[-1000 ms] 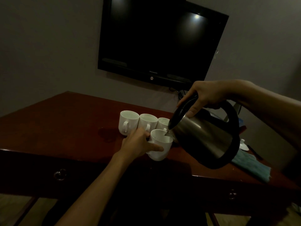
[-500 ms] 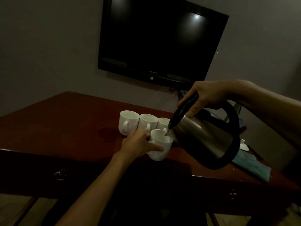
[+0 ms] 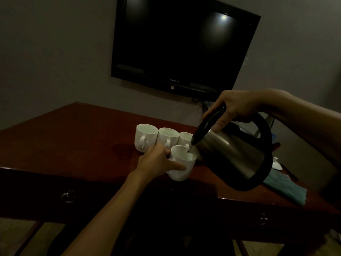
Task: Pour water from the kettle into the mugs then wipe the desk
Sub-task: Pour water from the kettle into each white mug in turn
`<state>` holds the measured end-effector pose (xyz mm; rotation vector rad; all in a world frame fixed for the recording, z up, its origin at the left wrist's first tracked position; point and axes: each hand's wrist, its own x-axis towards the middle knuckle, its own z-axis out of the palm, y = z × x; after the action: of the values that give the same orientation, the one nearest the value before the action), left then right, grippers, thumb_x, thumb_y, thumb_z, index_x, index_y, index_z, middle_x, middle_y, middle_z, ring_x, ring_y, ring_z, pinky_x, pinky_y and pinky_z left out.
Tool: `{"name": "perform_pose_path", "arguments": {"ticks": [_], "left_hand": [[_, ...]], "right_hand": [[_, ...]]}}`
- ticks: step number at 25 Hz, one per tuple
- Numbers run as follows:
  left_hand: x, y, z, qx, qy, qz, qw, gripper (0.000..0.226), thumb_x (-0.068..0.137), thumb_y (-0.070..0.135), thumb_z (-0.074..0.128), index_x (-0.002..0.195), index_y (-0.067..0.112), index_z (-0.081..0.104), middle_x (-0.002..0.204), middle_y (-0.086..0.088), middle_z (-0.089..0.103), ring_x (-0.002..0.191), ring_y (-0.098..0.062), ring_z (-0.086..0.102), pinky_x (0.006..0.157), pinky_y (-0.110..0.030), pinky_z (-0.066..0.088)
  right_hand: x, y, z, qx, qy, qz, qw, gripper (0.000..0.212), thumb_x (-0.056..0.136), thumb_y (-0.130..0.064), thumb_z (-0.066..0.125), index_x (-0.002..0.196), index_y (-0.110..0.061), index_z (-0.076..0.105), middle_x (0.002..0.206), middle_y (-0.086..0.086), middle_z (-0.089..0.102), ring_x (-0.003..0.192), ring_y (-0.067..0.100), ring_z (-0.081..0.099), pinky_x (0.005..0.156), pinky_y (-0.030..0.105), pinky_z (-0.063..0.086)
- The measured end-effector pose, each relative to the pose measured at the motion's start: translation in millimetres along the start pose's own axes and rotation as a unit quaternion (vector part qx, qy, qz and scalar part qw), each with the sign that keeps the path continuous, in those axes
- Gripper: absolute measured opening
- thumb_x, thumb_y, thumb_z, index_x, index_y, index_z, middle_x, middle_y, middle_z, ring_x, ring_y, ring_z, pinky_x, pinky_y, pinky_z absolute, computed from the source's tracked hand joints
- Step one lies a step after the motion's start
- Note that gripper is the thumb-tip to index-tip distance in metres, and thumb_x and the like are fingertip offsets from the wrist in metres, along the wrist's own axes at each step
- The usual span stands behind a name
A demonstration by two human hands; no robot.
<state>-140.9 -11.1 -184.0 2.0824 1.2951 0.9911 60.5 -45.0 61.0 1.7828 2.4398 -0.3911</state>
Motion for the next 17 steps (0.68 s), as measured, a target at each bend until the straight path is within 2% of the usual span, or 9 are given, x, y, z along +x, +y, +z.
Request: {"name": "perform_pose_path", "arguments": {"ticks": [4,7,13,17], "left_hand": [[-0.6,1.0,-0.2,0.011,0.004,0.005,1.000,0.049,0.063,0.052,0.086,0.091,0.015,0.071,0.081,0.007,0.072,0.077,-0.006,0.068,0.073,-0.036,0.060],[-1.0,1.5,-0.1,0.011,0.004,0.009,1.000,0.049,0.064,0.050,0.087,0.091,0.013,0.072,0.080,0.007,0.072,0.076,-0.006,0.068,0.073,-0.034,0.060],[-1.3,0.6,-0.3,0.009,0.005,0.011,1.000,0.050,0.063,0.052,0.086,0.093,0.013,0.073,0.084,0.006,0.074,0.079,-0.008,0.069,0.074,-0.037,0.061],[-2.7,2.0,0.0,0.012,0.011,0.012,1.000,0.049,0.064,0.050,0.087,0.091,0.012,0.074,0.080,0.006,0.073,0.075,-0.006,0.069,0.070,-0.032,0.060]], "right_hand": [[0.4,-2.1,-1.4,-0.008,-0.006,-0.003,1.000,0.053,0.070,-0.037,0.080,0.122,-0.035,0.067,0.075,-0.002,0.071,0.050,0.017,0.048,0.046,0.027,0.043],[1.5,-2.3,-2.1,-0.012,-0.006,0.000,1.000,0.049,0.075,-0.032,0.079,0.122,-0.035,0.066,0.065,-0.009,0.069,0.044,0.011,0.046,0.041,0.023,0.041],[1.6,-0.7,-2.8,-0.001,-0.012,-0.002,1.000,0.055,0.068,-0.036,0.081,0.121,-0.038,0.067,0.064,-0.003,0.066,0.042,0.011,0.043,0.040,0.023,0.039],[2.6,-0.6,-3.8,-0.004,-0.017,-0.005,1.000,0.051,0.068,-0.036,0.080,0.116,-0.042,0.066,0.068,-0.001,0.068,0.044,0.013,0.044,0.040,0.024,0.040]]}}
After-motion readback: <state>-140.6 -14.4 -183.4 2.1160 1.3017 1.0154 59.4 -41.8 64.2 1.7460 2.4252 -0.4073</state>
